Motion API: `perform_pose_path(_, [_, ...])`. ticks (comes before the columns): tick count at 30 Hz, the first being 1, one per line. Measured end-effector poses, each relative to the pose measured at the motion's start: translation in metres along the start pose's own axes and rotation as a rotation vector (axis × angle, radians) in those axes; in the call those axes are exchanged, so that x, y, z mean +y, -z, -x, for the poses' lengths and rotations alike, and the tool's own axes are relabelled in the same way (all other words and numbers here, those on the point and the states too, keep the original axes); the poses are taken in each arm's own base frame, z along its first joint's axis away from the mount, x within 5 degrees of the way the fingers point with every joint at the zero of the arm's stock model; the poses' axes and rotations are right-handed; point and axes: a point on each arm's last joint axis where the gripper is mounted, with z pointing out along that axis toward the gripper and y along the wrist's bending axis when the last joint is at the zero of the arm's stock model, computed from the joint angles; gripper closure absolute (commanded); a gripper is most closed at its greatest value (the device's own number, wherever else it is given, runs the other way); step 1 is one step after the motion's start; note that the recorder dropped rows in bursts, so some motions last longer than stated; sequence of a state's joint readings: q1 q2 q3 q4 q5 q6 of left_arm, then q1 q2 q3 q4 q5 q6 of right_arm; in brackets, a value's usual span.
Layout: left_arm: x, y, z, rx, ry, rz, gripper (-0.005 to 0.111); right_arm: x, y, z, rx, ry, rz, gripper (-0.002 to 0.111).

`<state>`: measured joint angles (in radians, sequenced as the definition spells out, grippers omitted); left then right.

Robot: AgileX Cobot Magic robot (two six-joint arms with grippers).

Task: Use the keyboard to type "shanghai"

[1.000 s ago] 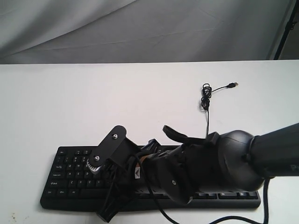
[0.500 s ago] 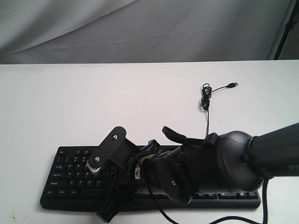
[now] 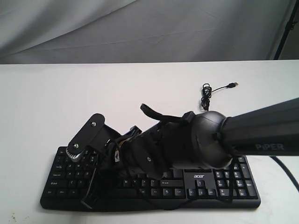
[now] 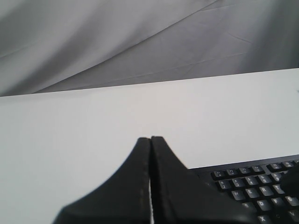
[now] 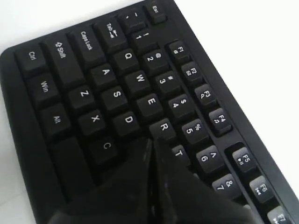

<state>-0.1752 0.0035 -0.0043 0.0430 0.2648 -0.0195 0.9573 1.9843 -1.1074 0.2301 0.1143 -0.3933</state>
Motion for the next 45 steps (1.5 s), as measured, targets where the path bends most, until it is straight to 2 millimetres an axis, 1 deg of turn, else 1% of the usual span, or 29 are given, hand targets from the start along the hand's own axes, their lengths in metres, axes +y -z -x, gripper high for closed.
perform_pose_path(5, [0.0,0.0,0.0,0.0,0.0,0.0,0.107,-0.003,-0.001,0.0,0.002,-0.002,-0.005,0.108])
perform_pose_path(14, [0.0,0.0,0.0,0.0,0.0,0.0,0.107,-0.003,-0.009,-0.007,0.033,-0.001,0.0,0.108])
perform_pose_path(25, [0.0,0.0,0.0,0.0,0.0,0.0,0.107,-0.003,-0.009,-0.007,0.033,-0.001,0.0,0.108])
perform_pose_path(28, [0.0,0.0,0.0,0.0,0.0,0.0,0.107,-0.003,-0.013,-0.01,0.042,-0.001,0.001,0.108])
perform_pose_path(33, [0.0,0.0,0.0,0.0,0.0,0.0,0.107,-0.003,-0.014,-0.009,0.036,-0.001,-0.002,0.108])
perform_pose_path(36, [0.0,0.0,0.0,0.0,0.0,0.0,0.107,-0.003,-0.01,-0.007,0.033,0.002,-0.001,0.108])
perform_pose_path(42, [0.0,0.0,0.0,0.0,0.0,0.0,0.107,-0.012,0.009,0.003,0.007,0.013,-0.015,0.108])
perform_pose_path(45, [0.0,0.0,0.0,0.0,0.0,0.0,0.107,-0.013,0.015,0.005,0.009,0.016,-0.012,0.108])
